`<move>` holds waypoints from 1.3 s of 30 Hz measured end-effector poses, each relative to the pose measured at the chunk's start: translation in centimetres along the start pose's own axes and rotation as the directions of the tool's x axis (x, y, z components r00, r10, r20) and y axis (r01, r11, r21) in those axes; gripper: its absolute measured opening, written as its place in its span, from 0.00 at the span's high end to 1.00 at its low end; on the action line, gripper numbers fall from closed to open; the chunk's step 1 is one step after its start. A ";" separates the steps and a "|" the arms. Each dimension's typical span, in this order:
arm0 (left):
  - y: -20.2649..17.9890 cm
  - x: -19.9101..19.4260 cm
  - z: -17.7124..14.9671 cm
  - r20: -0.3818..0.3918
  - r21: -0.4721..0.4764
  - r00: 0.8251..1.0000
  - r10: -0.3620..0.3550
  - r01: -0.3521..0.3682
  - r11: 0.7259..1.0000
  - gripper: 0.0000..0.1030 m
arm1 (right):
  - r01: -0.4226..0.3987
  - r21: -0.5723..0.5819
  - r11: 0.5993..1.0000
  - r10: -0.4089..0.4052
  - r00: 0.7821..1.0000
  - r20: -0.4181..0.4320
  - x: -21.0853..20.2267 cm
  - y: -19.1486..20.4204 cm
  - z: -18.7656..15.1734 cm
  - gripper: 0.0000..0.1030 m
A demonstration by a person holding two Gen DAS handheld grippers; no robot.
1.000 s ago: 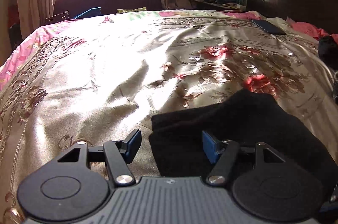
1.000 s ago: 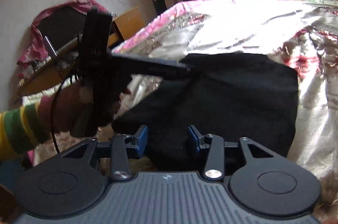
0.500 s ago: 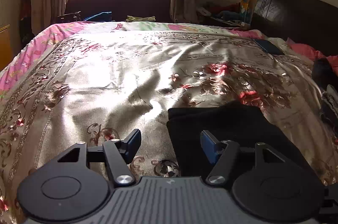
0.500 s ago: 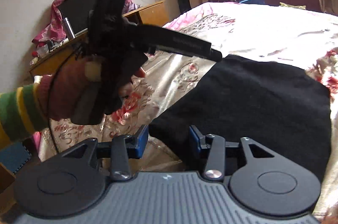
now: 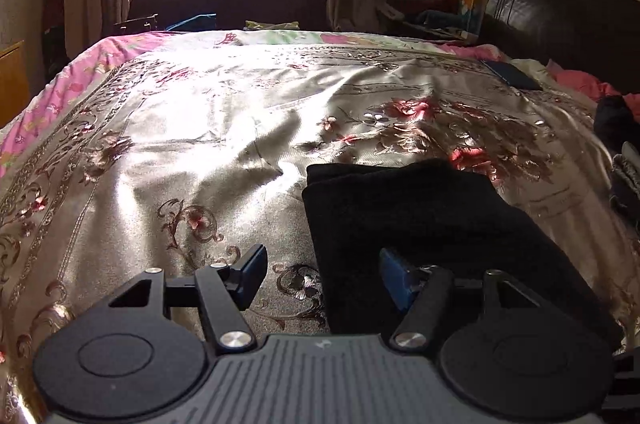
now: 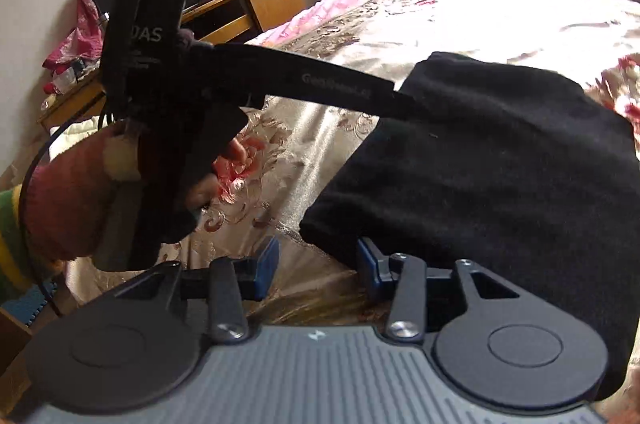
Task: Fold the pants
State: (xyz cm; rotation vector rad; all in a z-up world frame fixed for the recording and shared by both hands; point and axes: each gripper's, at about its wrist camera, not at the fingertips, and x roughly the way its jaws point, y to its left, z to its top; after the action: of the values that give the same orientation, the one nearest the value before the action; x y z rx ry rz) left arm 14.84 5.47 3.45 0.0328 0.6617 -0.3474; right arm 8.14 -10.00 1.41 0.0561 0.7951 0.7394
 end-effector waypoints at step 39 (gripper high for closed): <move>-4.8 -6.8 -4.6 -0.100 -0.084 0.994 0.039 -0.048 0.995 0.22 | 0.274 0.259 0.926 -0.299 0.952 0.060 -8.6 -1.9 -5.5 0.48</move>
State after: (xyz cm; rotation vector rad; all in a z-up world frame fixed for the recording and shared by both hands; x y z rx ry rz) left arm 5.50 3.70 4.33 -0.0185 0.7715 -0.2762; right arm 1.55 -17.94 2.28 0.1963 0.7776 0.3536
